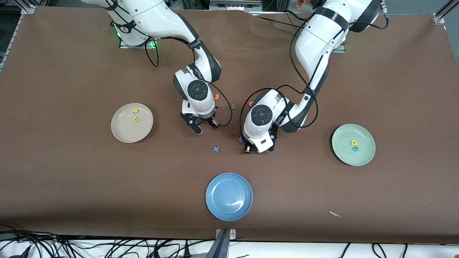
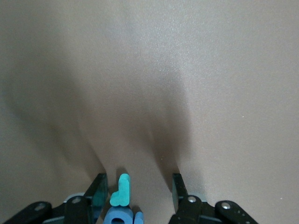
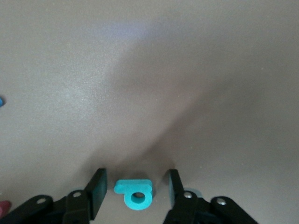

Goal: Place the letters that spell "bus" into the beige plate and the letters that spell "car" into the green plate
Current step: 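Grasp a cyan letter with the left gripper while the right gripper grasps the d, then lower the cyan letter onto the green plate and the d onto the cream plate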

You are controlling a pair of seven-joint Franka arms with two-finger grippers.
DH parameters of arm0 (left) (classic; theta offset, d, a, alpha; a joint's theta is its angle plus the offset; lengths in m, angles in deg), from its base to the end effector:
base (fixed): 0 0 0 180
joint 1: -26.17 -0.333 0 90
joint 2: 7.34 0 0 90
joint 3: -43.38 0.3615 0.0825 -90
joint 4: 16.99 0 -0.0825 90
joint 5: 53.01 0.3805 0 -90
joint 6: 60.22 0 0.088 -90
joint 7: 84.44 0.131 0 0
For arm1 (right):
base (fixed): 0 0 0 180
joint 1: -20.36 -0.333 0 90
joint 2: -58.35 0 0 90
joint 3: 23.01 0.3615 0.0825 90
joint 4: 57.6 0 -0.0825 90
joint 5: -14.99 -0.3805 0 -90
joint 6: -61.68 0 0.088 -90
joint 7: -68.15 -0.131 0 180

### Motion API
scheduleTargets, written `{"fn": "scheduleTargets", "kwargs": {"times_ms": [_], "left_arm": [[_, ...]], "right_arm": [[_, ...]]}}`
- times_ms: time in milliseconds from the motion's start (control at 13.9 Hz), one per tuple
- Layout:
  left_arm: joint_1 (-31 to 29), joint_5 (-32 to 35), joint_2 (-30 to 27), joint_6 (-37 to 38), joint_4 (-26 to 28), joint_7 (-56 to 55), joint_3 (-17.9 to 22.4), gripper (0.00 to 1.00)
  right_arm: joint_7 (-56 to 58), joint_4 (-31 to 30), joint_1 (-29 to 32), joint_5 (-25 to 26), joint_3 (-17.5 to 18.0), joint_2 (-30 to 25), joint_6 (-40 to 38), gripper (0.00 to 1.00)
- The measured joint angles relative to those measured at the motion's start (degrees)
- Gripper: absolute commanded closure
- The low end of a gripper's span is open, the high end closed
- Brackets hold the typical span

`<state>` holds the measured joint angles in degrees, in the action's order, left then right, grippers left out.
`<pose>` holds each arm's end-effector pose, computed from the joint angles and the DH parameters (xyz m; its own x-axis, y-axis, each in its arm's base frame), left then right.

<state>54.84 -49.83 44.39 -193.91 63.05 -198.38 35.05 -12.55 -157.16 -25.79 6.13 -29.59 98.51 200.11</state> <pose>0.6280 -0.4404 0.1770 0.2065 0.9749 -0.0831 0.9784 -0.2064 0.0090 0.5254 0.4486 0.1887 0.6904 -0.7229 -0.0290 -0.7229 -0.6909 0.0119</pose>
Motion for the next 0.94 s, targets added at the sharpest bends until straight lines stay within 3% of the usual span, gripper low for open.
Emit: {"fn": "scheduleTargets", "kwargs": {"times_ms": [288, 432, 504, 576, 935], "left_arm": [[0.1, 0.0, 0.0, 0.1, -0.3, 0.0, 0.0, 0.6], [0.1, 0.0, -0.1, 0.2, -0.3, 0.0, 0.0, 0.68], [0.1, 0.0, -0.1, 0.2, -0.4, 0.0, 0.0, 0.75], [0.1, 0.0, -0.1, 0.2, -0.4, 0.0, 0.0, 0.76], [0.2, 0.0, -0.1, 0.4, -0.5, 0.8, 0.0, 0.95]], "right_arm": [[0.0, 0.0, -0.6, 0.0, 0.1, 0.0, 0.0, 0.4], [0.0, 0.0, -0.9, 0.0, 0.1, 0.0, 0.0, 0.57], [0.0, 0.0, -1.0, 0.0, 0.1, 0.0, 0.1, 0.62], [0.0, 0.0, -1.0, 0.0, 0.1, -0.1, 0.3, 0.68], [0.0, 0.0, -1.0, 0.1, -0.8, -0.1, 0.7, 0.74]]}}
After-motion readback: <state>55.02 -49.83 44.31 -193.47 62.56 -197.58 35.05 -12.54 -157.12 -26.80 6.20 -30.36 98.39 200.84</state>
